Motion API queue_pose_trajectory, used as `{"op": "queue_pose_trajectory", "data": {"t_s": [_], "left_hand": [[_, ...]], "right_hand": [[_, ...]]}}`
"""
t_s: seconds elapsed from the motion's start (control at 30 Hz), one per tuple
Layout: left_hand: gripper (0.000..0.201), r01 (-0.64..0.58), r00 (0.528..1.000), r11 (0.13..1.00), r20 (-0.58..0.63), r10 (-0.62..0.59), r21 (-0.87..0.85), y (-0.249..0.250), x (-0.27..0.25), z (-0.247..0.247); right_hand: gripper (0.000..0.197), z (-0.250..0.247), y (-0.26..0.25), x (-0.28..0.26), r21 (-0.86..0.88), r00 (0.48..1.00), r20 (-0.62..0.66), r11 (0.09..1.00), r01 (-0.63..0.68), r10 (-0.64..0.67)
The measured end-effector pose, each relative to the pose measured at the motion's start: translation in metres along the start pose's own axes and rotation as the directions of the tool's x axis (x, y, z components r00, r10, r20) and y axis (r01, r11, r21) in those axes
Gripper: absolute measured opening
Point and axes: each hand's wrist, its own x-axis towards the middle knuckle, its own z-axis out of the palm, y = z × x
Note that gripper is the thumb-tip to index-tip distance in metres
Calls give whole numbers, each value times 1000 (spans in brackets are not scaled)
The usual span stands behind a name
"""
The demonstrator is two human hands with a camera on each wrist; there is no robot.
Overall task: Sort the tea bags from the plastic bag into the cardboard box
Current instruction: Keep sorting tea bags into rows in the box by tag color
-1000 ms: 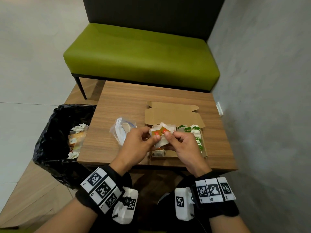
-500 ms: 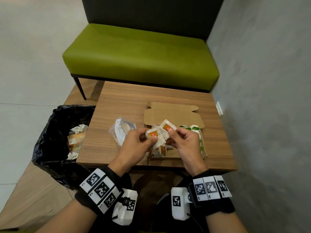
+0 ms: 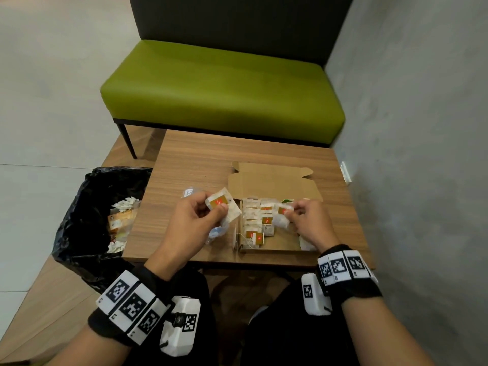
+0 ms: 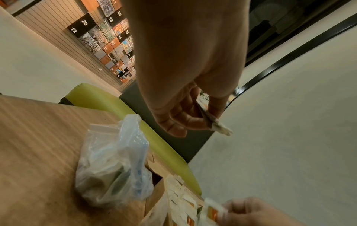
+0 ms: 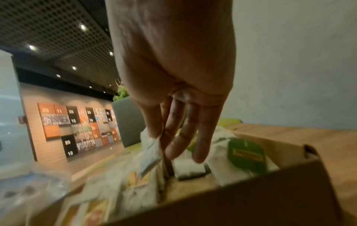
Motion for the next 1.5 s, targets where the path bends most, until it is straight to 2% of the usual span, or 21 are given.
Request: {"op": "queue_pose_trajectory", "data": {"t_s": [0.1,0.17,0.3,0.5,0.6,0.8,0.93,1.0,1.07,1.13,1.2,1.33,1.4,1.5], "left_hand": [[8,0,1000,1000,15,0,0,-3,-2,0],[7,-2,1000,1000,28,3,-3,-4,-4,1],[8,-4,998,1000,66,3,20,-4,-6,2],[8,-3,998,999,61,1,37,-8,-6,0],[9,-11,997,999,78,7,51,-9,-7,2],[10,-13,993,996,115,3,87,-8,-10,11],[26,-5,995,995,104,-5,100,-13,-11,15],[38,-23,994,987,111,5,158,-15,-10,17],[48,-63,989,969,143,29,238,-16,-8,20],[55,-125,978,939,198,63,321,-16,-5,24],[60,-195,959,902,269,92,384,-16,-2,29],[64,-277,929,856,349,123,436,-15,1,36],[66,-264,937,859,327,121,439,-15,2,36],[58,-184,972,859,220,86,477,-15,3,28]], "right_hand": [[8,9,5,3,-128,986,161,991,-21,42],[5,12,5,2,-165,984,172,986,-25,54],[3,19,3,3,-89,989,132,994,-58,70],[9,21,6,4,-50,972,207,993,-107,115],[3,26,3,4,-58,970,221,995,-87,97],[20,33,2,-2,-94,990,115,993,-69,80],[9,17,-6,-12,-40,999,22,998,-43,44],[6,5,-15,-21,82,1000,-4,997,-1,2],[13,-3,-27,-31,305,993,95,952,34,-66],[17,-8,-39,-41,441,952,259,897,35,-164],[16,-7,-44,-46,457,915,325,887,70,-240],[3,-7,-42,-46,362,895,343,919,154,-285],[4,-12,-38,-44,337,918,301,929,151,-258],[5,-24,-28,-35,242,985,110,965,99,-129]]}}
